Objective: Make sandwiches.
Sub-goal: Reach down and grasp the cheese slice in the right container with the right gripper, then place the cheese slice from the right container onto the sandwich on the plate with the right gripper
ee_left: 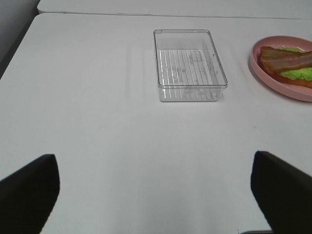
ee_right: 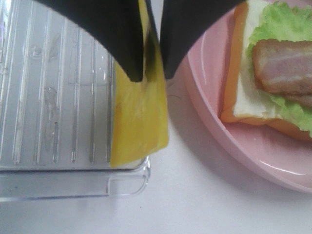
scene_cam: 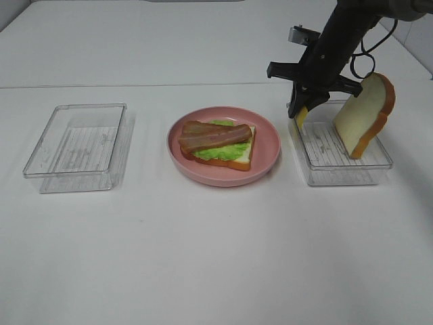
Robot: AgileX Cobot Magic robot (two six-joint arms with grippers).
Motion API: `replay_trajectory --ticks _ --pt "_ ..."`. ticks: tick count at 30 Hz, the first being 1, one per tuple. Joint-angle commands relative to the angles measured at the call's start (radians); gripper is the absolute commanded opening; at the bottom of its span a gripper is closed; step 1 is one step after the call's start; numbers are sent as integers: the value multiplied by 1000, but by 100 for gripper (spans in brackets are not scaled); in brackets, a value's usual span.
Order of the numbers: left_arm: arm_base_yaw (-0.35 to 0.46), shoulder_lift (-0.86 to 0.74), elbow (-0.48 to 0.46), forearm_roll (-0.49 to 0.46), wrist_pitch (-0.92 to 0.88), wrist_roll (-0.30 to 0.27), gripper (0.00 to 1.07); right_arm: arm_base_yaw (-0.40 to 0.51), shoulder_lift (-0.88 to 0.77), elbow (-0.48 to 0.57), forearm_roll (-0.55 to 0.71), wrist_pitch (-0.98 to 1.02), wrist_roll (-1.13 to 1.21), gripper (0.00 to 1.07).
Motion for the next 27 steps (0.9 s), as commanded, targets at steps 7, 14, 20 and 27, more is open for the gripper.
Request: replay_trajectory --ticks 7,14,20,27 --pt "2 -22 1 -11 -6 -1 100 -2 -10 -6 -8 20 -5 0" --pt "2 -22 1 -11 -6 -1 100 0 -33 -6 -11 34 -3 0" --pt "2 -22 1 -11 -6 -1 100 1 -164 -4 -6 99 -3 0" --pt "2 -22 1 -11 -6 -1 100 40 -250 -4 128 77 -66 0"
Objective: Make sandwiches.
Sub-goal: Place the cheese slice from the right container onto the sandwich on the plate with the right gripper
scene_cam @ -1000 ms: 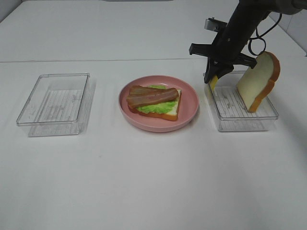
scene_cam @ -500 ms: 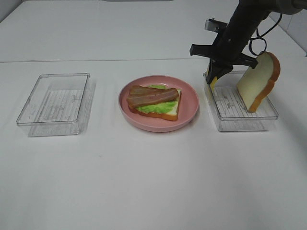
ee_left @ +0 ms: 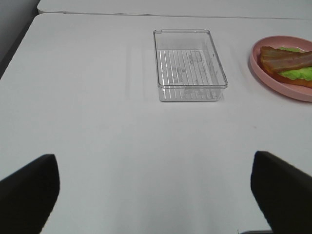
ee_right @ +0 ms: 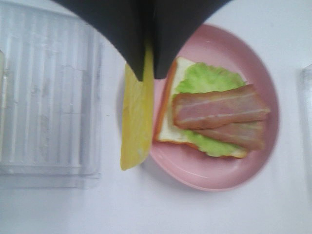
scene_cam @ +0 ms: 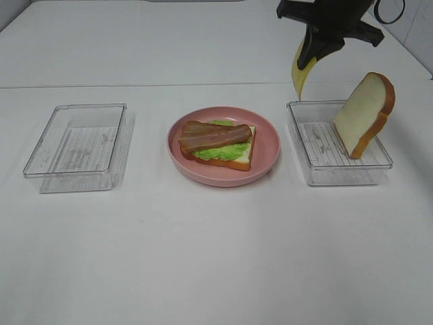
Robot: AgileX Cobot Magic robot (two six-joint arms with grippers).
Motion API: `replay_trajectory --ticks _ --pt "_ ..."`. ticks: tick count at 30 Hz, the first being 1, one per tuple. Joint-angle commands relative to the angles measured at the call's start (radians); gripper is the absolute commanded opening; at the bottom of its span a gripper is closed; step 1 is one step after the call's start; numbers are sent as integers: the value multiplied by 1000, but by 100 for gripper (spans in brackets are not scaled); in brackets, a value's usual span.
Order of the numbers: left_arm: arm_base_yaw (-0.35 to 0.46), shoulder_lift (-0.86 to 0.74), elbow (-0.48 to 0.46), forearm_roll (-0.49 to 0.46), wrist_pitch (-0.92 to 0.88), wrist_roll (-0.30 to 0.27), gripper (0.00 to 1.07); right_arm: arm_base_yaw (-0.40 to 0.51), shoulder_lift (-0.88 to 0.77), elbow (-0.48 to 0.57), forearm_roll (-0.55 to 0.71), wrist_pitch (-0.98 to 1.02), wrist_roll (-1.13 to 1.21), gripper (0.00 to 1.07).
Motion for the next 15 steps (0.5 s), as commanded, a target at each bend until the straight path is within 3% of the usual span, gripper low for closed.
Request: replay_trajectory --ticks 1,5,7,8,9,10,12,13,15 --pt "2 -22 1 -12 -6 -1 100 59 -36 -4 131 -39 -77 0" --pt "2 -22 1 -12 -6 -1 100 117 -28 -4 203 -90 -125 0" --pt "2 -22 1 -12 -6 -1 100 154 -8 1 317 -140 -185 0" --pt "2 -22 1 -12 -6 -1 100 154 -8 1 317 -140 -185 0" --pt "2 -22 1 -12 -6 -1 100 162 -4 27 426 -185 -246 0" --pt "2 -22 1 -12 -6 -1 100 162 -4 27 426 -185 -246 0" --pt "2 -22 1 -12 -6 -1 100 159 -5 122 593 -249 -358 0" --pt "2 -22 1 -12 -6 -1 100 159 -5 122 593 -249 -358 0" --pt "2 -22 1 -13 -6 -1 100 158 -8 219 694 -281 -454 0"
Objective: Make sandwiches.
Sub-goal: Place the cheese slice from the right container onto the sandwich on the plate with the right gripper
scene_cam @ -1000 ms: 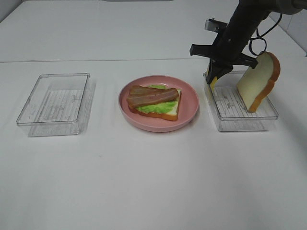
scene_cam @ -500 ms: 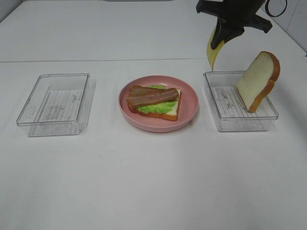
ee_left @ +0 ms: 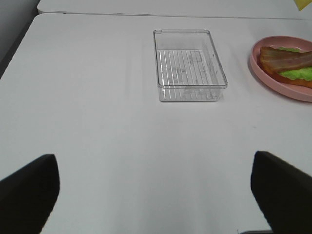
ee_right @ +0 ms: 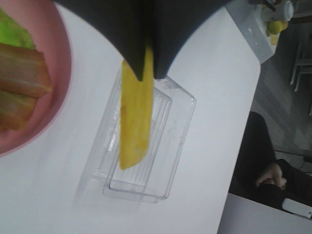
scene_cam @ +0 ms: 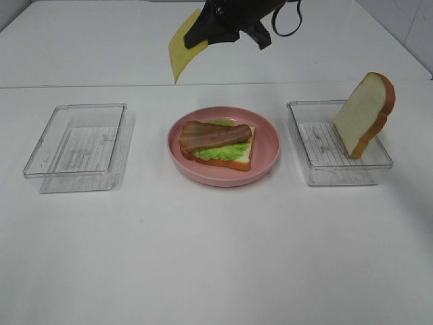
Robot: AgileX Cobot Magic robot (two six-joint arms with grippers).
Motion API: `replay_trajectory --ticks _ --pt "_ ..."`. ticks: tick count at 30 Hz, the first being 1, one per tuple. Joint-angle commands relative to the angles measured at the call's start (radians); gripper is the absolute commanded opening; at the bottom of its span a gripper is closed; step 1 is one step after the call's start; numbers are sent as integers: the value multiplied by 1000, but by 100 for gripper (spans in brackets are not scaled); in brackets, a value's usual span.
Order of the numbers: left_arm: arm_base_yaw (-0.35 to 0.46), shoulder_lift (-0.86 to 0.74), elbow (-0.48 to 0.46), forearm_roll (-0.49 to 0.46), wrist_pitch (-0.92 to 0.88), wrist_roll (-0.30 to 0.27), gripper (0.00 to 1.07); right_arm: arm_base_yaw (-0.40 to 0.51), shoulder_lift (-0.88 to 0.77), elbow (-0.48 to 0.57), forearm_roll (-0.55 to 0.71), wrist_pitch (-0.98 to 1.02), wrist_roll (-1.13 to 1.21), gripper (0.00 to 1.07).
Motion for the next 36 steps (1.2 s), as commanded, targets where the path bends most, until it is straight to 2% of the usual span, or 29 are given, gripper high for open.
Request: replay_trajectory --ticks 1,2,8,25,30,32,36 --pt "2 -22 1 -13 -6 -1 100 -5 1 76 108 -41 -107 0" --pt "2 -22 1 -13 -6 -1 100 -4 -1 128 146 -64 -153 0" --pt "2 -22 1 -13 -6 -1 100 -22 2 237 246 -105 -200 0" --pt "2 -22 1 -14 -6 -1 100 -28 125 248 248 -165 -173 0" --pt "2 -22 1 -14 -6 -1 100 -45 126 248 182 -165 -140 0" --pt "2 -22 1 -14 -6 -1 100 -52 126 248 68 -161 -60 0" --pt "2 -22 1 -14 -6 -1 100 -52 126 248 7 -154 -21 0"
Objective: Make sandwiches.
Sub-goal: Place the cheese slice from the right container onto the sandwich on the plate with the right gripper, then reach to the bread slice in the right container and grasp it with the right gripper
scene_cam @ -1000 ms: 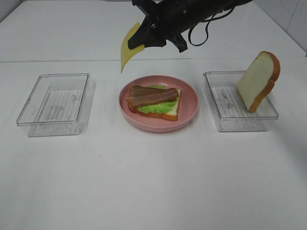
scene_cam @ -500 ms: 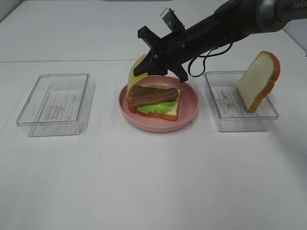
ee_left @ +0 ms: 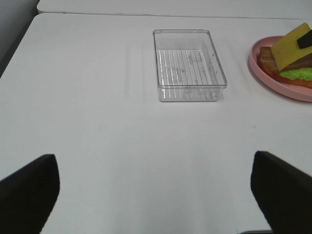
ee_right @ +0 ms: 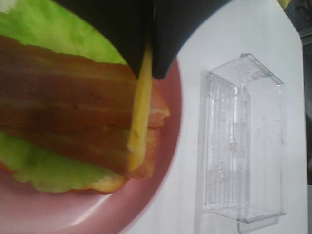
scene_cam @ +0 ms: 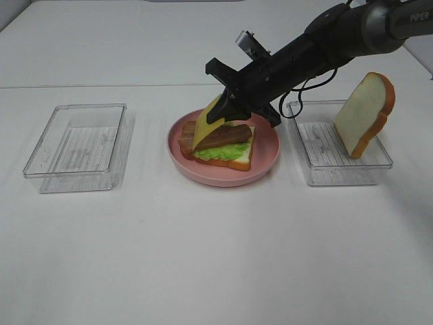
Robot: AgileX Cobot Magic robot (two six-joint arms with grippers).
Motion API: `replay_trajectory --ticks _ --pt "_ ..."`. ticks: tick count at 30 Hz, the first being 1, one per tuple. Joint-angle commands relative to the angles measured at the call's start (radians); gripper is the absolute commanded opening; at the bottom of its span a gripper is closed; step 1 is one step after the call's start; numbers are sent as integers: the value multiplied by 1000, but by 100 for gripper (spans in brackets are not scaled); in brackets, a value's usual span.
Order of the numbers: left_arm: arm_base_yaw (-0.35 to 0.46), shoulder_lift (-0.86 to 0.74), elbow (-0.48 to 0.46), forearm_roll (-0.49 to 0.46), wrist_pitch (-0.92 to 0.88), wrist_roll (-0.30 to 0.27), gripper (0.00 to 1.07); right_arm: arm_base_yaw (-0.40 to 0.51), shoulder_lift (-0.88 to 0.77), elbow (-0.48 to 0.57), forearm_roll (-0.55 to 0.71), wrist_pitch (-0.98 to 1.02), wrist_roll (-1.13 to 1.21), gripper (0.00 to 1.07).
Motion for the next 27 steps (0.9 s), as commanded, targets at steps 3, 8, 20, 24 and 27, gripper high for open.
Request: replay_trajectory --ticks 3,8,20,24,27 --pt "2 -22 1 -12 -6 -1 100 -2 -1 4 -68 10 45 0" --pt "2 -22 1 -12 -6 -1 100 -2 -4 4 -69 11 45 0" --pt "2 -22 1 -12 -6 -1 100 -2 -124 3 -325 14 83 97" --pt "2 -22 1 -12 -6 -1 100 -2 -173 3 -409 26 128 97" --pt "2 -22 1 -12 -6 -1 100 -2 -231 3 -474 36 140 97"
